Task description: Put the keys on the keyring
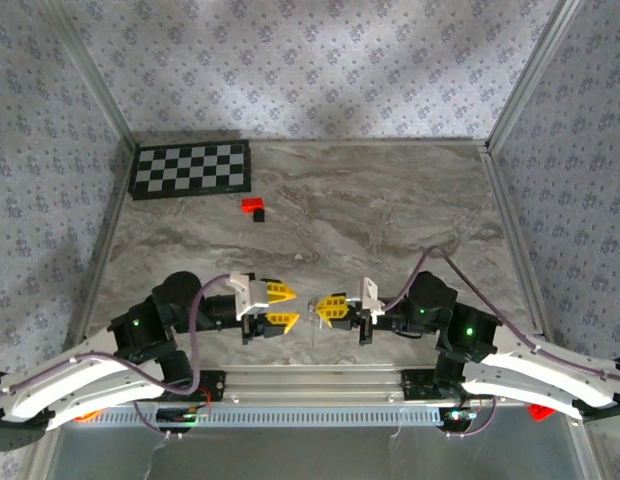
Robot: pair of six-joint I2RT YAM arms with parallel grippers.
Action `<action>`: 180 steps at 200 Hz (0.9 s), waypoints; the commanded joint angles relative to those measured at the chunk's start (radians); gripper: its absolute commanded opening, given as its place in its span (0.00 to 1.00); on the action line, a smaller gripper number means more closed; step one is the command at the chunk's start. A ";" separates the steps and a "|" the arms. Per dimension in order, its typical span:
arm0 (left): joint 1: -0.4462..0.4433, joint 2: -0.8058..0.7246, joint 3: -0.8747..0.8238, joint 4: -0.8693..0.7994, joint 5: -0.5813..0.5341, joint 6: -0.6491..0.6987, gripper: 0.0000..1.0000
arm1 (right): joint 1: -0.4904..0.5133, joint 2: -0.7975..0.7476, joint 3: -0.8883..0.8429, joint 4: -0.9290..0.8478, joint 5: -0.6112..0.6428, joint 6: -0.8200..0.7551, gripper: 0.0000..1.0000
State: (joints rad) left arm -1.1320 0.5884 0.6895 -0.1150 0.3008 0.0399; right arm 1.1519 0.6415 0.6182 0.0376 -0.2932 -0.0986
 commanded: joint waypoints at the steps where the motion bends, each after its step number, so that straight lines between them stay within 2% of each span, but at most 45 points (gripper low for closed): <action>1: 0.003 -0.024 0.046 -0.033 -0.010 0.002 0.38 | 0.004 -0.014 -0.006 0.068 -0.022 -0.014 0.00; 49: 0.003 0.005 0.088 -0.077 0.023 0.030 0.32 | 0.005 -0.002 -0.002 0.100 -0.052 -0.019 0.00; 87: 0.001 0.069 0.115 -0.104 0.032 0.063 0.32 | 0.005 0.019 0.016 0.070 -0.034 -0.034 0.00; 180: -0.027 0.164 0.155 -0.150 -0.030 0.110 0.20 | 0.006 0.040 0.051 -0.032 0.020 -0.065 0.00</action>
State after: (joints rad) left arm -1.1442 0.7475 0.7963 -0.2626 0.2932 0.1234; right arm 1.1519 0.6804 0.6266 0.0227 -0.2985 -0.1410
